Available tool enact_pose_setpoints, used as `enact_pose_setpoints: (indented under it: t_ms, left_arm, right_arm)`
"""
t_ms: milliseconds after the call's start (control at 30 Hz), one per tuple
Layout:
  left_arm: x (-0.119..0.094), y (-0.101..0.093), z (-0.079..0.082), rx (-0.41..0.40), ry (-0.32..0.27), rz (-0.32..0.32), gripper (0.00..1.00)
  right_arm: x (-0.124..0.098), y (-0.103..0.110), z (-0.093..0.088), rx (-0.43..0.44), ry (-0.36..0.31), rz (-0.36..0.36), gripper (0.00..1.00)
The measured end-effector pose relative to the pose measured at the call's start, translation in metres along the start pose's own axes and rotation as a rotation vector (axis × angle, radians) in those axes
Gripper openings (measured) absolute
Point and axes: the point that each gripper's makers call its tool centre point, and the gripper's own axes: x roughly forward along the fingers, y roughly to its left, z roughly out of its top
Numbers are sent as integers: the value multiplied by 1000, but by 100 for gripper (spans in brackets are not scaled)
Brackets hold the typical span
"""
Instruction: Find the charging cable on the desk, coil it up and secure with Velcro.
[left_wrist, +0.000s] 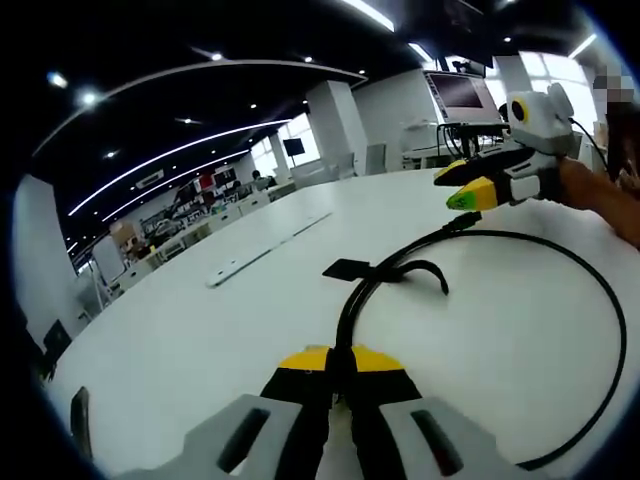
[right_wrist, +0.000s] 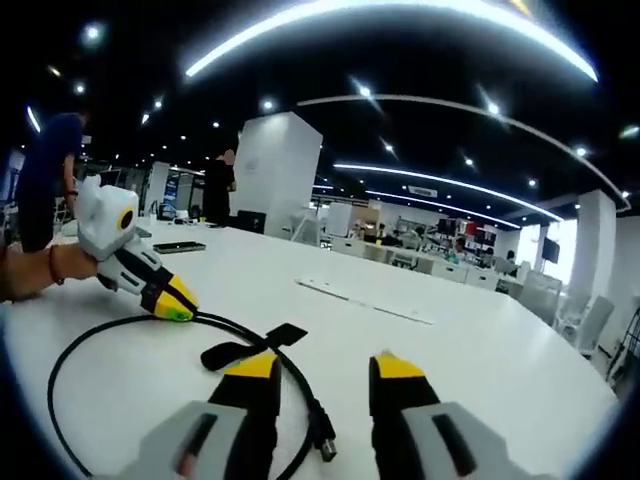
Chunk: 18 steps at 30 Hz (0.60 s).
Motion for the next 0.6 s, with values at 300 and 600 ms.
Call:
enact_pose_setpoints:
  t_ms: [300, 600]
  left_arm:
    - [-1, 0, -1, 0, -1, -1, 7]
    - [-2, -1, -1, -1, -4, -3, 7]
  right_arm:
    - [8, 25, 6, -90, -5, 91, 39]
    - [24, 38, 26, -156, -18, 163, 39]
